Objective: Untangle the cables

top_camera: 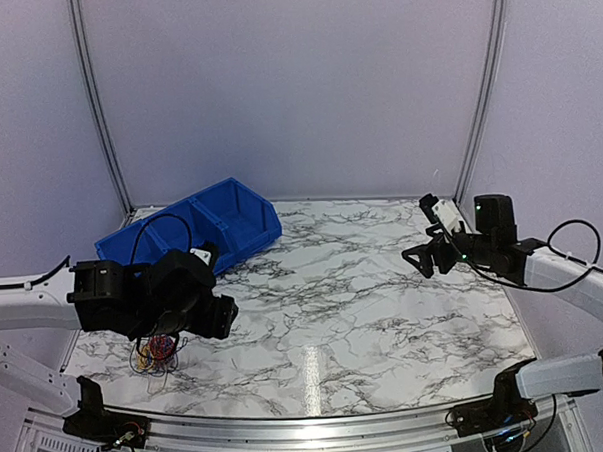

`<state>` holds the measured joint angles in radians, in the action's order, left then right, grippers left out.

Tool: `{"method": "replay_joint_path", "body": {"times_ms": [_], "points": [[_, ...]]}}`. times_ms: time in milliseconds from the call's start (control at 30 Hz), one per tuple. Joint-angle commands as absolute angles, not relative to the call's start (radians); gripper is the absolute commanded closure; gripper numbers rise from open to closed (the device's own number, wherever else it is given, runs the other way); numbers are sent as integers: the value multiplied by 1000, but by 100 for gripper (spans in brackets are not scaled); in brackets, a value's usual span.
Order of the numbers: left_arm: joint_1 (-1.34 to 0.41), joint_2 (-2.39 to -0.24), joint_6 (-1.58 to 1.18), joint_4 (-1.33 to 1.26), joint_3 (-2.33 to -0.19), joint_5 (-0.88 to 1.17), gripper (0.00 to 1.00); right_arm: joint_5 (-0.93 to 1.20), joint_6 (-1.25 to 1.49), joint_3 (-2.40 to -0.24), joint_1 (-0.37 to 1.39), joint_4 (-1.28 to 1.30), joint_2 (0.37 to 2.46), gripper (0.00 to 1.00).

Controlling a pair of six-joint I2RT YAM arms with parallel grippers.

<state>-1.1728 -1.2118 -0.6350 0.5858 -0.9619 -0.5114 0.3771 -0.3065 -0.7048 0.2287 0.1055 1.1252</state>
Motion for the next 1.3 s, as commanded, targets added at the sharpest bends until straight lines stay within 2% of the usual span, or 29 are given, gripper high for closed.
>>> {"method": "replay_joint_path", "body": {"times_ms": [0,167,400,567,700,900,1067,1267], "points": [[-1243,-1167,-1001,816,-880,-592,13,405,-348,-747,293,98,1158,1],[-1267,-1078,-1267,922,-741,-675,2,413,-378,-749,325,105,1167,1],[-1183,-1096,-1391,989,-669,-781,1,399,-402,-749,335,109,1167,1],[-1085,-1124,-1310,876,-623,-758,1,400,-415,-749,336,109,1167,2],[-1022,-1091,-1202,711,-558,-649,2,393,-428,-741,336,108,1167,1],[-1017,-1135,-1084,620,-556,-596,4,374,-438,-736,335,104,1166,2],[-1019,-1222,-961,387,-526,-430,9,376,-443,-732,336,102,1169,1],[-1048,-1314,-874,162,-550,-325,16,371,-446,-727,335,101,1164,1]]}}
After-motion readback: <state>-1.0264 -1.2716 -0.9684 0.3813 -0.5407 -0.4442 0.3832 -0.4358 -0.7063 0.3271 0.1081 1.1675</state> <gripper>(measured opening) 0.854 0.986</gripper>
